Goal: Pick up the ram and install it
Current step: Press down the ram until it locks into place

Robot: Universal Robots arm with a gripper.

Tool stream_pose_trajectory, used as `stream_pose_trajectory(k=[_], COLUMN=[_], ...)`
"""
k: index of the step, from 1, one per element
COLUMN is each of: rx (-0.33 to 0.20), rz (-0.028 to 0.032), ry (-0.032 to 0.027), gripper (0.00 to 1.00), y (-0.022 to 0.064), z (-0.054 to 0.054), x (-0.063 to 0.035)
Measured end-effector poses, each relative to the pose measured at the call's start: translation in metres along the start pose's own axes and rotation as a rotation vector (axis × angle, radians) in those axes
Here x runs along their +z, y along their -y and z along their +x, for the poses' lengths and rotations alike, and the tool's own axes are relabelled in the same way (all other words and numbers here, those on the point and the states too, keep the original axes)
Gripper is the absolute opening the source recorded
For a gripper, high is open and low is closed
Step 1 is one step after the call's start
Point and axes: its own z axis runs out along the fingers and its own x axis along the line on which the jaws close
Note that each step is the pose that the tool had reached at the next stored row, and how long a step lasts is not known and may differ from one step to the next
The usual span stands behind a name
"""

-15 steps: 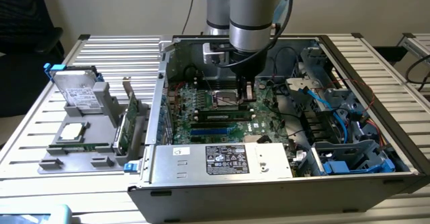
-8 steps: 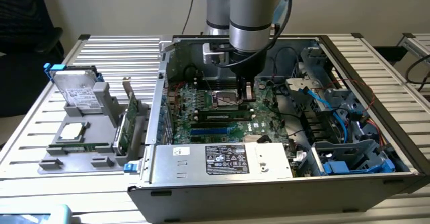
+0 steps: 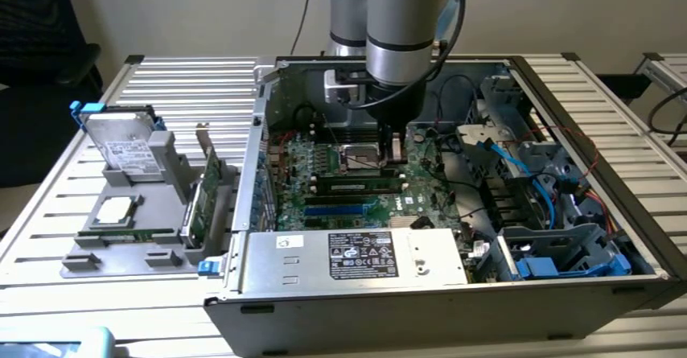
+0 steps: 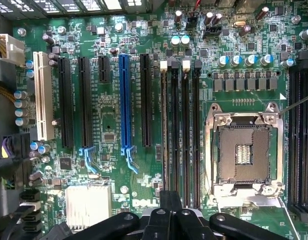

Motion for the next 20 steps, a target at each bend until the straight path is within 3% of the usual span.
stream_pose_trajectory(k=[20], rx=[0.000], rz=[0.0001], ry=[0.0014], gripper=[0.11], y=[-0.0005], z=[0.000], x=[0.0105])
